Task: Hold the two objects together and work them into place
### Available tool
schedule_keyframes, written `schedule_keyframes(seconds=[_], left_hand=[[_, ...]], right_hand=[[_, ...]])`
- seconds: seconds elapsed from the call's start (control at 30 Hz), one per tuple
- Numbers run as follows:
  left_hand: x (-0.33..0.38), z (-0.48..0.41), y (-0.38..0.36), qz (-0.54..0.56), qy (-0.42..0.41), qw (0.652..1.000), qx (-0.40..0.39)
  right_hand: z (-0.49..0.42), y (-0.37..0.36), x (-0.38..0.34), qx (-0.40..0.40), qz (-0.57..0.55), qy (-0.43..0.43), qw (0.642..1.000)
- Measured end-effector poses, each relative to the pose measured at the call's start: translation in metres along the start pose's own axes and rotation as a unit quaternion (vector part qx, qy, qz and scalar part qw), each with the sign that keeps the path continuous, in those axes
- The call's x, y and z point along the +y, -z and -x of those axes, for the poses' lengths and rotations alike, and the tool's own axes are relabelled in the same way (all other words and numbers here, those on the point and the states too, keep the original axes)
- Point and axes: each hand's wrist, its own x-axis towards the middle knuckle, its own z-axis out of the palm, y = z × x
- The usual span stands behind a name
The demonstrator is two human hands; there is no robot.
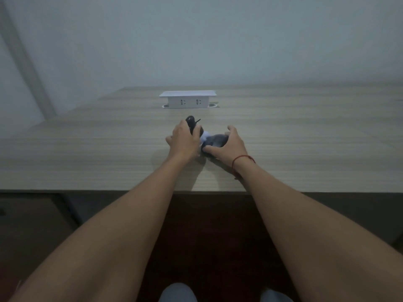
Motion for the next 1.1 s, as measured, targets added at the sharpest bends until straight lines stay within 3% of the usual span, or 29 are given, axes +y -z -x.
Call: schedule_keyframes(seconds=[0.07,0.17,0.27,0.33,0.43,0.57,0.67,0.77,0.83,0.97,1.1], left_hand=[[0.001,0.000,-0.001,0.008,-0.018,1.000,-0.003],[-0.002,0.001,-0.002,-0.045,0.027,0.999,-0.004],[-0.003,0.005,0.000,0.037,0.039,0.998,0.032],[0.002,0.007,0.001,0.063,0.016,0.998,0.015],[0.007,0.002,0.008,-0.004,0.028,1.000,-0.013],[0.010,-0.005,0.008,0.022,-0.005,1.000,-0.019],[0.004,0.000,0.006,-0.051,0.016,0.998,-0.042],[0.002,0.002,0.007,0.046,-0.021,0.999,-0.004],[0.005,0.004,0.005,0.115,-0.011,0.993,-0.033],[-0.007,0.006,-0.003,0.044,0.006,0.999,-0.027],[0.000,0.011,-0.002,0.136,-0.028,0.990,0.038]], right_hand=[[0.001,0.003,-0.002,-0.015,0.019,0.013,1.000],[0.004,0.007,-0.004,-0.014,0.056,0.022,0.998],[0.005,0.006,-0.004,-0.019,0.077,0.026,0.997],[0.004,0.003,-0.004,-0.018,0.083,0.022,0.996],[0.005,0.000,-0.004,-0.010,0.079,0.015,0.997],[0.006,0.004,-0.005,-0.016,0.087,0.018,0.996],[0.009,0.004,-0.006,-0.020,0.084,0.021,0.996],[0.009,0.004,-0.006,-0.029,0.081,0.029,0.996],[0.007,0.005,-0.007,-0.027,0.074,0.035,0.996],[0.008,0.004,-0.006,-0.004,0.088,0.034,0.996],[0.007,0.005,-0.006,0.029,0.105,0.016,0.994]])
